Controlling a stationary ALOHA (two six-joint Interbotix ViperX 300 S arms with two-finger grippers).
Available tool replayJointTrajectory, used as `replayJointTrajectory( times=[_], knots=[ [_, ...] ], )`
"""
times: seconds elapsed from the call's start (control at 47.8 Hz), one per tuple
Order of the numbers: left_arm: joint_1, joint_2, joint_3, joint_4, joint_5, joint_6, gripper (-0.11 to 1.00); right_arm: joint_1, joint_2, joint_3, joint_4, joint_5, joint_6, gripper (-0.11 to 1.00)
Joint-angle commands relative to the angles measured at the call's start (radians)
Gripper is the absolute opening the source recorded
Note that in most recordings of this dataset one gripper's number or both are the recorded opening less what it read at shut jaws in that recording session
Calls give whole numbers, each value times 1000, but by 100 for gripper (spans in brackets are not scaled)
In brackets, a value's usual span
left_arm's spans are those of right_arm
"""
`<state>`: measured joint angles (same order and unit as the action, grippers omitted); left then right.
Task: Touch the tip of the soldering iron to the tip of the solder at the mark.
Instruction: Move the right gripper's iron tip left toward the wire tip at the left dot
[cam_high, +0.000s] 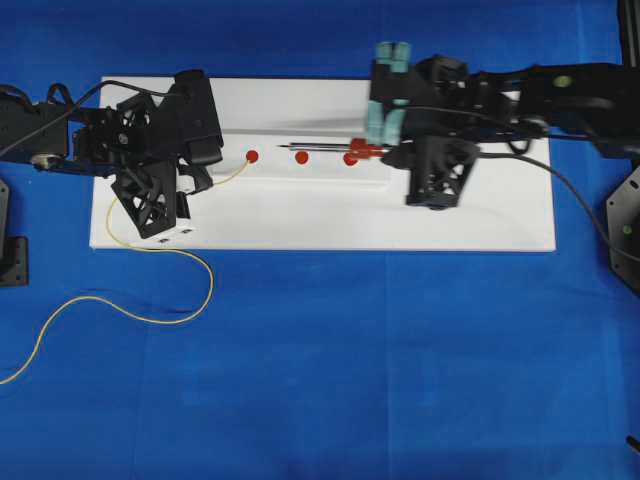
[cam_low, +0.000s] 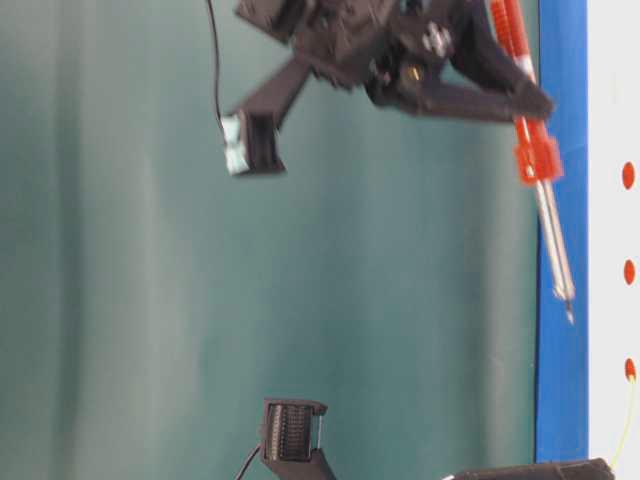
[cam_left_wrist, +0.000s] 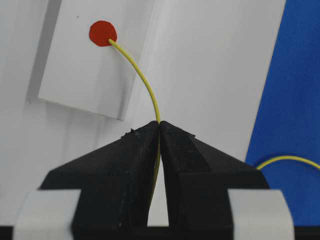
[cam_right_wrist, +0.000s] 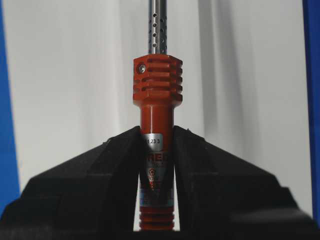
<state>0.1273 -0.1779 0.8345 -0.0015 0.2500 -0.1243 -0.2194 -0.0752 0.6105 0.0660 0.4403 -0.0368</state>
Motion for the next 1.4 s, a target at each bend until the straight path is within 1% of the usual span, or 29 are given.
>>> replayJointTrajectory(
  times=[0.0,0.146,0.356,0.586,1.192,1.381],
  knots=[
    [-2,-9,-15,2,-8,-2,3,-3,28,-57,-9,0,-2,6],
    [-2,-9,-15,2,-8,-2,3,-2,89,-107,-12,12,-3,6],
    [2,-9,-17,2,-8,-3,3,2,129,-124,-12,14,-5,6],
    [9,-9,-17,2,-8,-2,3,14,133,-126,-12,14,-9,6],
    [9,-9,-18,2,-8,-3,3,14,141,-126,-12,15,-3,6],
    [11,-9,-18,2,-8,-3,3,14,141,-130,-25,32,2,6]
  ],
)
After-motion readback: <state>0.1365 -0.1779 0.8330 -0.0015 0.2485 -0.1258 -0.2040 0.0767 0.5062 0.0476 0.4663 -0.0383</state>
